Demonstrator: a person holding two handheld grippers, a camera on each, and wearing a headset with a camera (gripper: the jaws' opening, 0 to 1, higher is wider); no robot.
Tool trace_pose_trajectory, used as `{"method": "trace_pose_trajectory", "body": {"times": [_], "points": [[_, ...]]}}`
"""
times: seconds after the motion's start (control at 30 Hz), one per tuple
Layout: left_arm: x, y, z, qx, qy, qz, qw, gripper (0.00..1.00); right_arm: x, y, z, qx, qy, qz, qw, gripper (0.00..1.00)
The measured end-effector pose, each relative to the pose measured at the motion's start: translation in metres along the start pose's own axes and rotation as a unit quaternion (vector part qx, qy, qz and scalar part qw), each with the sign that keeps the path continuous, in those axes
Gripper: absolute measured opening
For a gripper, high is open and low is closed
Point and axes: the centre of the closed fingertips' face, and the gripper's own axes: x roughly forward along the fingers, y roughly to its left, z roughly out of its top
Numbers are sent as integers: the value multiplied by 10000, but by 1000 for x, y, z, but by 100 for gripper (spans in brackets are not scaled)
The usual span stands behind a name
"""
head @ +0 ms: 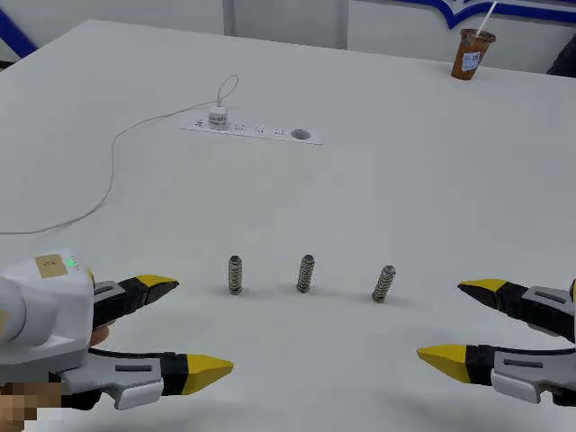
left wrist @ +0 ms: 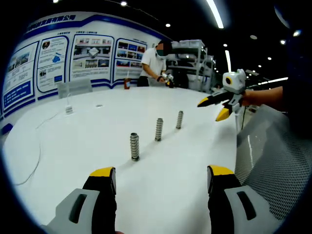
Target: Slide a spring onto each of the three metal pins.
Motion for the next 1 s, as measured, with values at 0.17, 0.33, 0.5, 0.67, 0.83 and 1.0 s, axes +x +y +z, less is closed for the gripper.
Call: {"method": "trace_pose_trajectory", "body": {"times": [0.17, 0.33, 0.5, 0.67, 0.83, 1.0], "points": [[0, 0, 0, 3, 18, -18, 10000, 79, 0, -2, 1, -47, -44, -49, 10000, 66], [0, 0, 0, 2, 34, -25, 10000, 79, -1, -4, 3, -28, -99, -104, 9999, 66], [0, -1, 0, 1, 51, -21, 10000, 79, -2, -6, 4, 6, -146, -152, 9998, 66], [0, -1, -1, -14, 67, -3, 10000, 79, -2, -7, 4, -4, -156, -153, 9998, 67], [-1, -1, -1, -28, 81, 20, 10000, 79, 0, -8, 5, -19, -156, -122, 9998, 67], [-2, -1, -1, -39, 86, 48, 9999, 79, 1, -9, 6, -38, -158, -95, 9998, 67]]}}
